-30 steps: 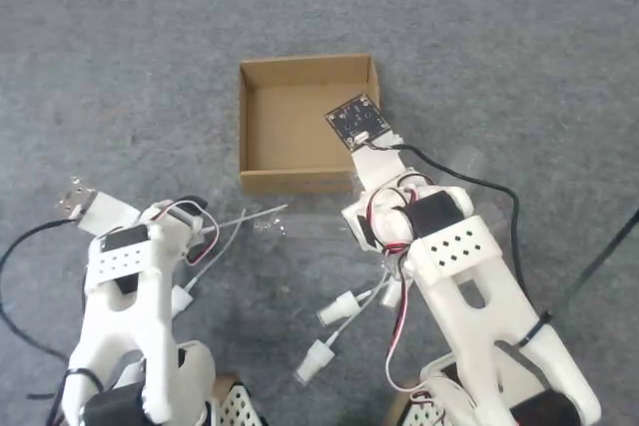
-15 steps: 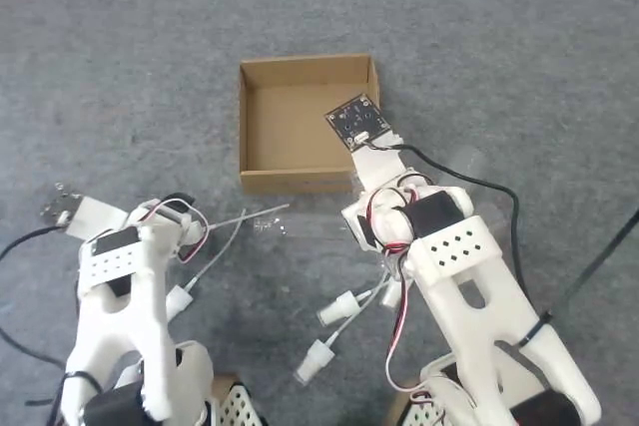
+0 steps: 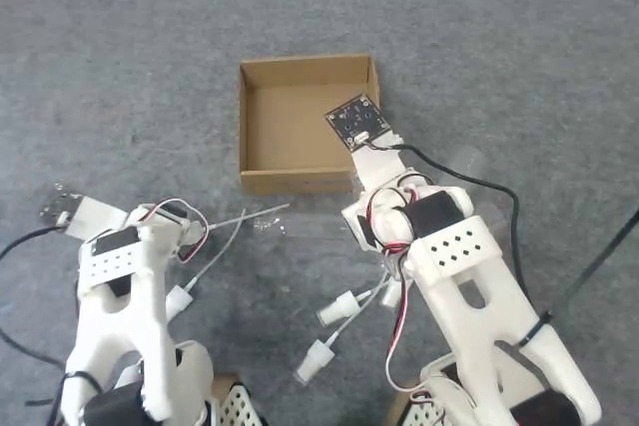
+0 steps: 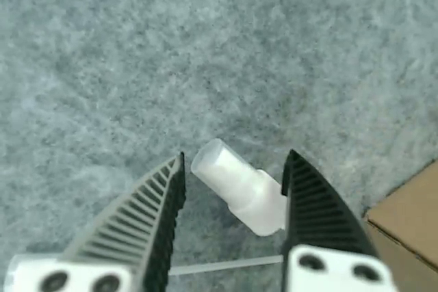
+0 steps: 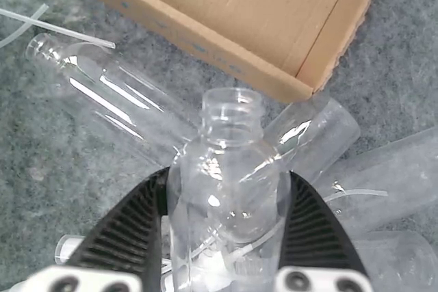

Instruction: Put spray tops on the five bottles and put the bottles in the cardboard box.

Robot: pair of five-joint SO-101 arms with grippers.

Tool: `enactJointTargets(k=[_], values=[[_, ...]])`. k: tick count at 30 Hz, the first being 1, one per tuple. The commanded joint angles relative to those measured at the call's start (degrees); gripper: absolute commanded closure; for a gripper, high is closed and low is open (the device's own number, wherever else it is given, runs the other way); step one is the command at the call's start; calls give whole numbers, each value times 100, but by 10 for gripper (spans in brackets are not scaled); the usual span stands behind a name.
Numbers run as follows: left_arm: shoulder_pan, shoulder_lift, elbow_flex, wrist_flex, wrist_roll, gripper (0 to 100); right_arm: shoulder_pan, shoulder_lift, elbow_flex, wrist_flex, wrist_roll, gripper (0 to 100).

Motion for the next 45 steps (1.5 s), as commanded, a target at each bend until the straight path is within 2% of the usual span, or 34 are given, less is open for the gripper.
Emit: enactJointTargets(k=[1, 4, 9, 15, 18, 25, 32, 45], values=[[18, -9, -22, -88, 35, 707, 48, -224, -79, -101, -9, 894], [18, 0, -22, -79, 35, 649, 48, -224, -79, -101, -9, 894], [255, 0, -57, -18, 35, 645, 48, -224, -18, -145, -9, 893], [492, 0, -813, 1187, 53, 629, 48, -224, -18, -145, -9, 892], [519, 70, -936, 1275, 70, 599, 48, -224, -18, -145, -9, 892], [519, 1609, -1156, 791, 70, 598, 48, -224, -18, -145, -9, 892], [484, 3130, -2624, 1688, 413, 598, 48, -224, -18, -145, -9, 891], [475, 3305, -2914, 1934, 475, 600, 48, -233, -18, -145, -9, 891]])
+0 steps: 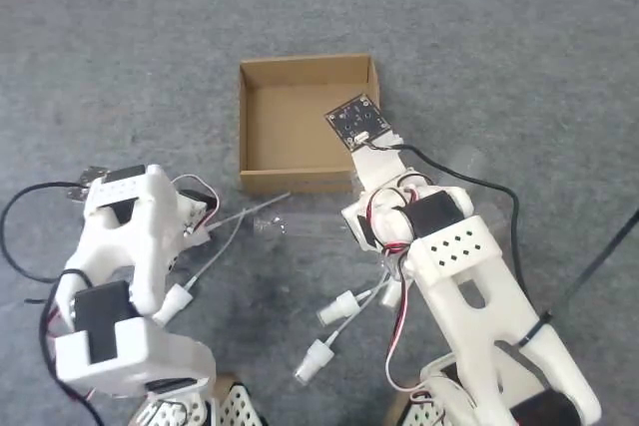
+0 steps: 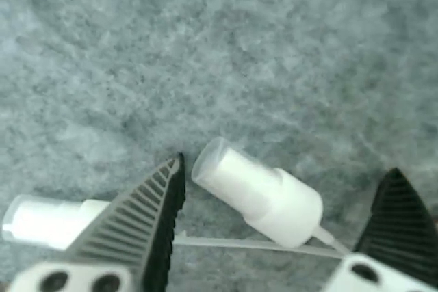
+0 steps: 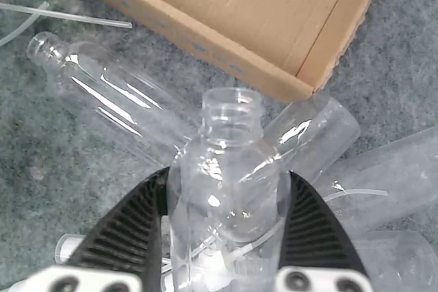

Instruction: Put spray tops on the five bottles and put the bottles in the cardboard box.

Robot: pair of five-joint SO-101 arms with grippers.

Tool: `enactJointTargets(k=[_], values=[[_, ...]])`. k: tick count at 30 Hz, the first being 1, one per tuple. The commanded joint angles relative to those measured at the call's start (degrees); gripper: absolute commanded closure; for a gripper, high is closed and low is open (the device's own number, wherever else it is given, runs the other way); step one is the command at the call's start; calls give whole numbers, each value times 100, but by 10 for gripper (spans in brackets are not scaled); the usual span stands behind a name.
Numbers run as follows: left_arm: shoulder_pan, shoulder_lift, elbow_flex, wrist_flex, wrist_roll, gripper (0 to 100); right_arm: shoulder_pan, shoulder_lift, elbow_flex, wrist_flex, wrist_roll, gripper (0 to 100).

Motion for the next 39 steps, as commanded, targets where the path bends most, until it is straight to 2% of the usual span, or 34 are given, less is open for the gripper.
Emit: enactJointTargets(k=[1, 16, 19, 24, 27, 34, 39], values=[[0, 176, -286, -53, 53, 600, 48, -233, -18, -145, -9, 891], [-158, 185, -690, -44, 62, 604, 40, -251, -18, -145, -9, 893], [-149, 185, -716, -79, 193, 678, 22, -259, -18, -145, -9, 894], [-167, 185, -813, -53, 176, 872, -233, -295, -9, -110, -9, 894], [-193, 185, -813, -53, 149, 942, -365, -295, 0, -101, -9, 894], [-835, 185, -1235, -35, -167, 959, -629, -277, 0, -92, -9, 894], [-976, 176, -1684, 220, -387, 960, -725, -259, 0, -92, -9, 894]])
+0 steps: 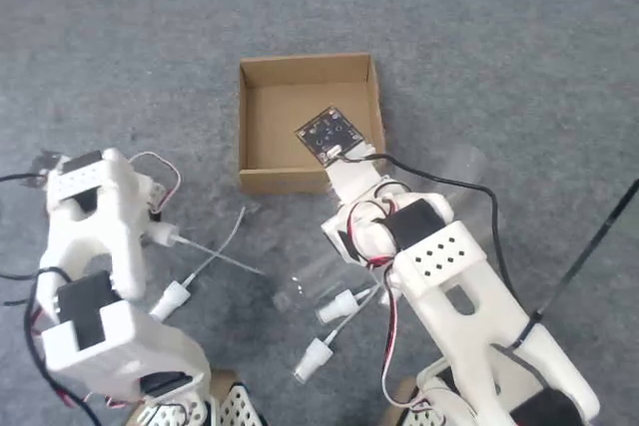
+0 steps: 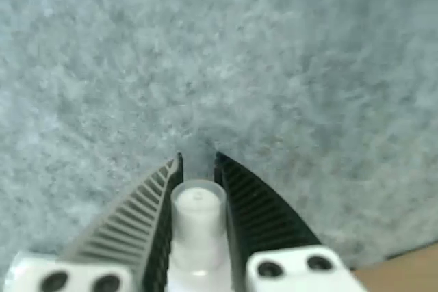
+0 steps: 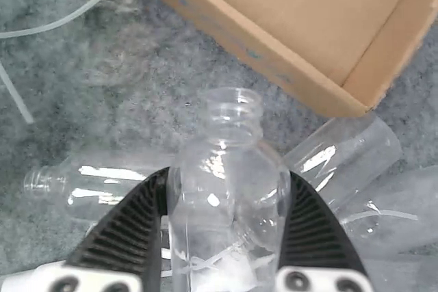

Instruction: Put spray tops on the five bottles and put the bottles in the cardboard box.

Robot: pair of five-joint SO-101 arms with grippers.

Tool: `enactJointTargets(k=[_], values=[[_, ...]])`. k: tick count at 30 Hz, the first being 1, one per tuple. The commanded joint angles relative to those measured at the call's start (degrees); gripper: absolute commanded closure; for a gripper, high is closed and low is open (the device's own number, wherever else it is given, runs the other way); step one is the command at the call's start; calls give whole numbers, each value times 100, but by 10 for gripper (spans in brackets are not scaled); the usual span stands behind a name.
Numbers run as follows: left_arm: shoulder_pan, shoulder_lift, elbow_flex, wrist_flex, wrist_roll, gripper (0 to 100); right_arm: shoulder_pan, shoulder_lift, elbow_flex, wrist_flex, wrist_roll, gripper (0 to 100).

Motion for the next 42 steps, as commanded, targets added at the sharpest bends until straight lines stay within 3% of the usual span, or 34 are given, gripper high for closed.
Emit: enactJointTargets(k=[1, 7, 17, 34, 42], values=[[-97, -105, -760, 422, -123, 960, -84, -259, 0, -92, -9, 894], [-88, -105, -1903, 1398, -387, 961, -84, -268, 9, -84, -9, 894], [-79, -343, -3152, 2277, -747, 989, -84, -321, 44, -84, -18, 894], [-44, -2207, -3169, 1996, -686, 989, -84, -2097, 387, 22, -9, 894], [255, -3095, -3178, 1960, -246, 989, -92, -2316, 387, -453, 0, 894]])
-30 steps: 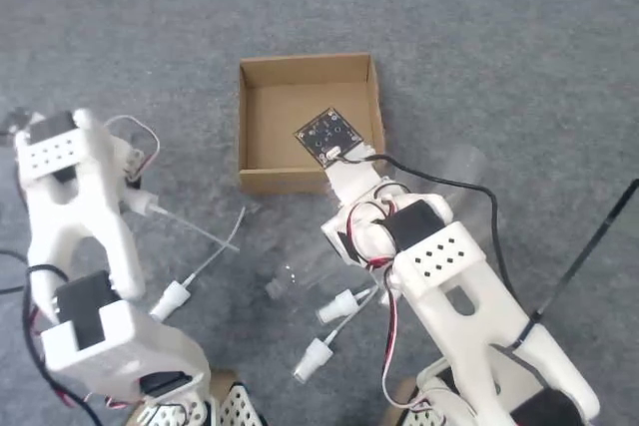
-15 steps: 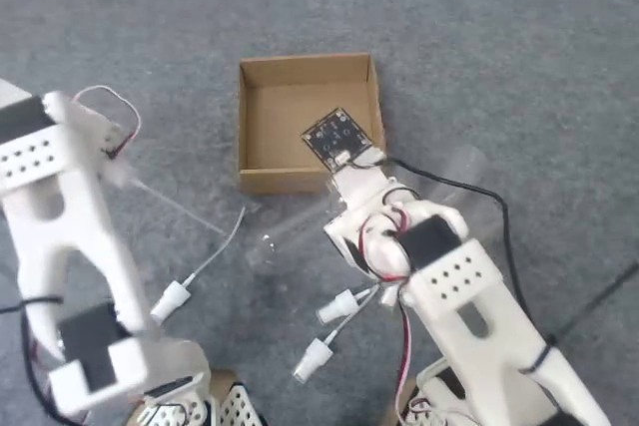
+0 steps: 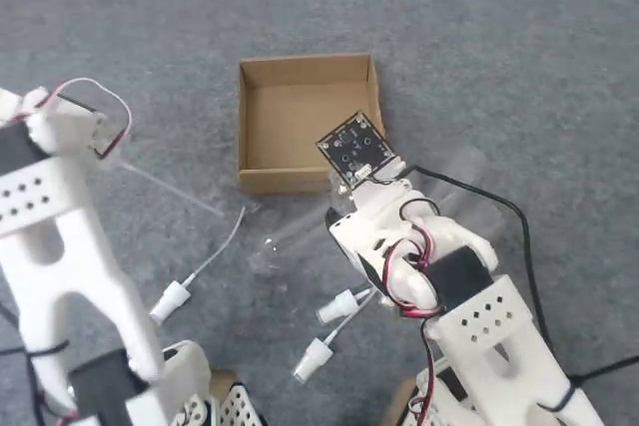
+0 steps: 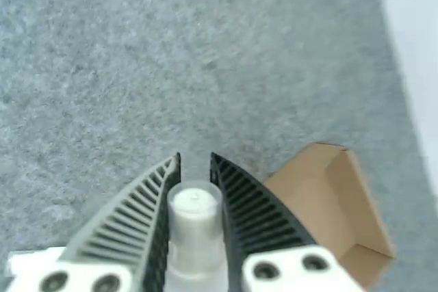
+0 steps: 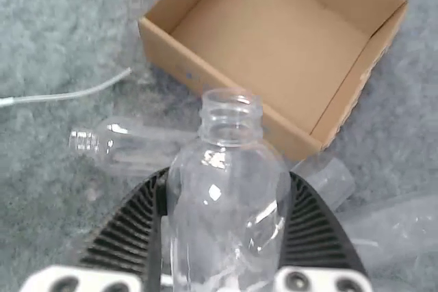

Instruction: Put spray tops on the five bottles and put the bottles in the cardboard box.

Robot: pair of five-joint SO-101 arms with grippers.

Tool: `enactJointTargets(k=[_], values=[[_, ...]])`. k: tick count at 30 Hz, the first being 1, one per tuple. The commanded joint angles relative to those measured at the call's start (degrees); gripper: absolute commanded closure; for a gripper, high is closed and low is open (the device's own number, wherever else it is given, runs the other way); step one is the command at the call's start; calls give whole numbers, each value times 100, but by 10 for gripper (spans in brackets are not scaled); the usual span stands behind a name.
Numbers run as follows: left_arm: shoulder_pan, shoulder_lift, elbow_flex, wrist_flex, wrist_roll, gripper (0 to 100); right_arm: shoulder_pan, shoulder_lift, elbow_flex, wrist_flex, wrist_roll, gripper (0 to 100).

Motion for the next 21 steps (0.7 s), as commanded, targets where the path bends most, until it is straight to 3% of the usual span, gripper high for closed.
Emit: enactJointTargets(k=[1, 7, 14, 21], values=[[352, -862, -374, -211, 158, 989, -48, -251, -70, -488, 0, 894], [475, -1284, -338, -668, 738, 989, -338, -268, -70, -558, 0, 894], [484, -1310, -330, -651, 1064, 989, -822, -259, 299, -1156, 53, 894], [545, -1319, -268, -484, 1064, 989, -1051, -268, 993, -1938, 949, 894]])
